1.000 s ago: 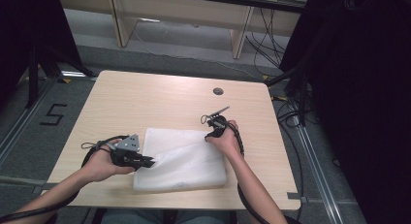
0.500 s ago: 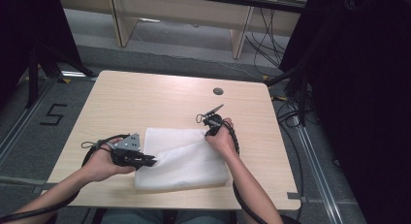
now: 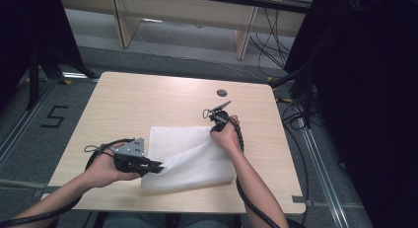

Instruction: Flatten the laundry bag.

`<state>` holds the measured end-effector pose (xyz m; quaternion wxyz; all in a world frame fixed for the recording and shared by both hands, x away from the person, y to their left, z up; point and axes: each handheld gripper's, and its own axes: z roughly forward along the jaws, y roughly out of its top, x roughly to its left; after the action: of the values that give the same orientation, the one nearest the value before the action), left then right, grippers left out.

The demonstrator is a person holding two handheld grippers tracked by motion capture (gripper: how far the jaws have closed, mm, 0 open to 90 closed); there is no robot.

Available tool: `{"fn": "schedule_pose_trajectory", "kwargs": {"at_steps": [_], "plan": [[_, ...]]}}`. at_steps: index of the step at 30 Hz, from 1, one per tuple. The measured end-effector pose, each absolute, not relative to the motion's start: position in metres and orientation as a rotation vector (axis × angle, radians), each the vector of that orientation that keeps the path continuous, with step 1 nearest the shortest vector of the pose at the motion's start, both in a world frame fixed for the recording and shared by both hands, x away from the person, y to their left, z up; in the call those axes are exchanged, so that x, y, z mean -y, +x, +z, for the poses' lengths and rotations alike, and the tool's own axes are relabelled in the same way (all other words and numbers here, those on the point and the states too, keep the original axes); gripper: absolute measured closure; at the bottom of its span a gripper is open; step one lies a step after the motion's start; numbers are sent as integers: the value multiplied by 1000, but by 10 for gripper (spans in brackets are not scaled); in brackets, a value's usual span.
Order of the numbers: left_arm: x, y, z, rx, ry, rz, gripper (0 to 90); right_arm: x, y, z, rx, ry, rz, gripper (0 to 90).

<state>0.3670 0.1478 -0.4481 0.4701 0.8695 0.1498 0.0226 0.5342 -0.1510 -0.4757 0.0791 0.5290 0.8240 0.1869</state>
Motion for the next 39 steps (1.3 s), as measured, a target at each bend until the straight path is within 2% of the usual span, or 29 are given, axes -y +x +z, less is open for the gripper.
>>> {"fn": "schedule_pose_trajectory", "kwargs": {"at_steps": [10, 21, 32, 39], "plan": [[-135, 357, -439, -268, 2135, 27, 835, 161, 540, -453, -2360, 1622, 650, 898], [-114, 352, -451, -224, 2194, -33, 837, 178, 546, -430, -2262, 1595, 777, 897], [-113, 349, -467, -240, 2246, -53, 837, 173, 547, -440, -2309, 1615, 738, 884], [-110, 349, -475, -239, 2278, -57, 837, 174, 550, -434, -2301, 1541, 783, 889]]}}
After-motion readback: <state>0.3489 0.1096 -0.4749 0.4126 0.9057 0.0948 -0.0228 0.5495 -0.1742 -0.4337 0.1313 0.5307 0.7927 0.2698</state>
